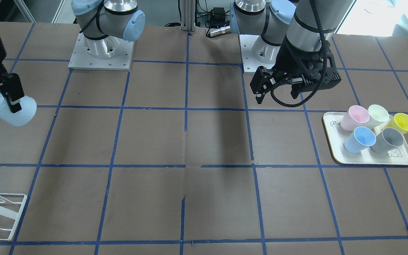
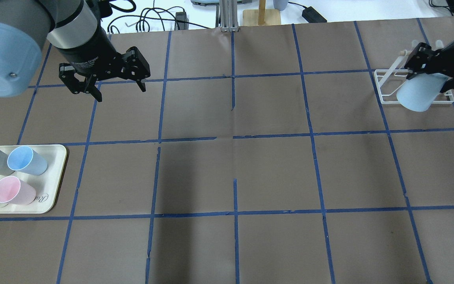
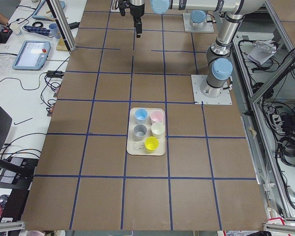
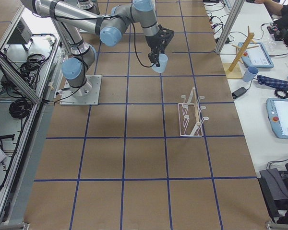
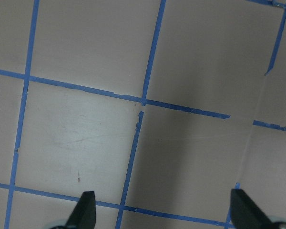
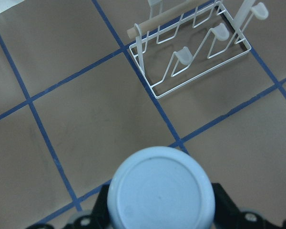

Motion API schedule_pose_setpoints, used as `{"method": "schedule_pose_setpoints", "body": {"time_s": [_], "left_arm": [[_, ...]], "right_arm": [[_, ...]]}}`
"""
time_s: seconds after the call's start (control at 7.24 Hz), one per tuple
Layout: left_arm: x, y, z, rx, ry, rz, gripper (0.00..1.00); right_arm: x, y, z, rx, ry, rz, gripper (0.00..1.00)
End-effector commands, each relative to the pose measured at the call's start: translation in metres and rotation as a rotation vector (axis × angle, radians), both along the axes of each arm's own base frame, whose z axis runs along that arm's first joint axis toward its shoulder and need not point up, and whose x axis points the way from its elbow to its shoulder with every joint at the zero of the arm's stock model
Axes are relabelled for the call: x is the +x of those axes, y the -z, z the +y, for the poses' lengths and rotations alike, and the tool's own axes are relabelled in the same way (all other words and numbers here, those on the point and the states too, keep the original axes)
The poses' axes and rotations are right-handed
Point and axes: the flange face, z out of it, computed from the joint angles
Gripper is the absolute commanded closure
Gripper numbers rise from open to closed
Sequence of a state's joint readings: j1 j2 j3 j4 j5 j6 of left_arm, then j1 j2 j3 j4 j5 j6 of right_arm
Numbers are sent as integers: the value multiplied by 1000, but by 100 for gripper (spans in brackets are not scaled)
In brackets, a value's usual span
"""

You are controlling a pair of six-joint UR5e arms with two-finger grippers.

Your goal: Transfer IKEA cup to right arm and place on rack

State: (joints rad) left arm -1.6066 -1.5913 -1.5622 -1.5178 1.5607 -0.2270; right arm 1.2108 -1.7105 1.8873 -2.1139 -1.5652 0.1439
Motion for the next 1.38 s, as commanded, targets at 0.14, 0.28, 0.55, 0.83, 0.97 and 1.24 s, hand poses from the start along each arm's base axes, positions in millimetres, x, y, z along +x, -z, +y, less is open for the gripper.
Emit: {"method": "schedule_pose_setpoints", "body": {"time_s": [0.14, 0.28, 0.55, 0.83, 0.97, 1.24], "left_arm": [[5, -4, -6, -11, 69, 6, 0], [7, -1, -7, -6, 67, -4, 0], [10, -4, -9, -7, 74, -21, 0], [6, -4, -1, 26, 156, -22, 0], [6, -4, 4, 55, 192, -19, 0], [4, -1, 5, 61, 194, -20, 0]], "right_arm": [[-50, 41, -48, -43, -51, 85, 100], [-61, 55, -62, -67, -58, 99, 100], [-71, 79, -82, -109, -73, 123, 100], [-71, 79, -82, -110, -71, 124, 100], [-73, 88, -87, -98, -70, 117, 100], [-83, 85, -107, -109, -70, 122, 100]]}}
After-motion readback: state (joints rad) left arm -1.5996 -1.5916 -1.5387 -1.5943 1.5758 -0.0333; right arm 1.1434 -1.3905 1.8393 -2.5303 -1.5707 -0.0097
